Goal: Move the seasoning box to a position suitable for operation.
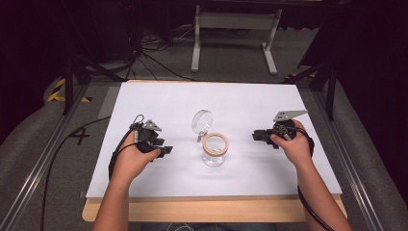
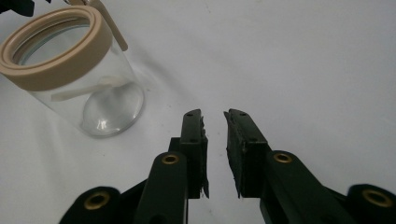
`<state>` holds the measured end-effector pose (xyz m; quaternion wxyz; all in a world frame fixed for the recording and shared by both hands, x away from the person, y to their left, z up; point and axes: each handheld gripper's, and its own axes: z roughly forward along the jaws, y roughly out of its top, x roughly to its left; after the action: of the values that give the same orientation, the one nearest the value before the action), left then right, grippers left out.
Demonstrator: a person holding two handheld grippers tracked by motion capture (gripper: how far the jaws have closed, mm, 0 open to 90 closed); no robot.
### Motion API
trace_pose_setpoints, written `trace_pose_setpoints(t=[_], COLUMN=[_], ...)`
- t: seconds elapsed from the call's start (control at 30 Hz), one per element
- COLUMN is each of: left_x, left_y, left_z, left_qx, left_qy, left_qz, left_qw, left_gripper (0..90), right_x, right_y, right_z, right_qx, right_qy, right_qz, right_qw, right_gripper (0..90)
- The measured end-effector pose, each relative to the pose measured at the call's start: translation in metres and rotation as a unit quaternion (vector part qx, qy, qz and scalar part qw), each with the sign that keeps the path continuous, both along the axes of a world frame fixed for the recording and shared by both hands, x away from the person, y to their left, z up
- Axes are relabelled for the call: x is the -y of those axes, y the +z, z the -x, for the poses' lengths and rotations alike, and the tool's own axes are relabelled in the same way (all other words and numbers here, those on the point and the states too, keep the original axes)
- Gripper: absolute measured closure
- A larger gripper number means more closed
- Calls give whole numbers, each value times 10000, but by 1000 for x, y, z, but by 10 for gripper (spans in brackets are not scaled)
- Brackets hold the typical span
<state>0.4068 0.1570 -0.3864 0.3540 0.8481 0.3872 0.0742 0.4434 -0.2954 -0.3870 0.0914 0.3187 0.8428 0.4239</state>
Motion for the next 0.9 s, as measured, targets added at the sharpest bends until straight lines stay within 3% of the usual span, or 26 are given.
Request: trace_pose_setpoints(t=[0.07,0.1,0.2,0.27,0.37,0.57,0.9], left_x=[0,0,-2,-2,0,-2,-14], left_y=[2,3,3,4,5,7,7], left_z=[1,2,3,3,7,18,31], left_qx=[50,14,-57,-82,-109,-80,-101], left_qy=[424,515,286,223,-19,-183,-53], left_qz=[-342,-431,1,58,94,214,320], left_qw=[9985,9977,9996,9997,9999,9996,9994], left_gripper=[625,656,782,827,788,753,680], right_x=[-2,-3,-5,-6,-11,-23,-48], right_y=[0,-1,-2,-2,-1,-3,-16], right_z=[0,0,0,0,-3,-11,-25], right_qx=[22,18,3,0,-12,-30,-180], right_qy=[-6,-11,28,32,135,327,567], right_qz=[12,2,-2,-11,-43,-43,55], right_qw=[10000,10000,10000,10000,9999,9995,9982], right_gripper=[759,760,780,786,790,800,818])
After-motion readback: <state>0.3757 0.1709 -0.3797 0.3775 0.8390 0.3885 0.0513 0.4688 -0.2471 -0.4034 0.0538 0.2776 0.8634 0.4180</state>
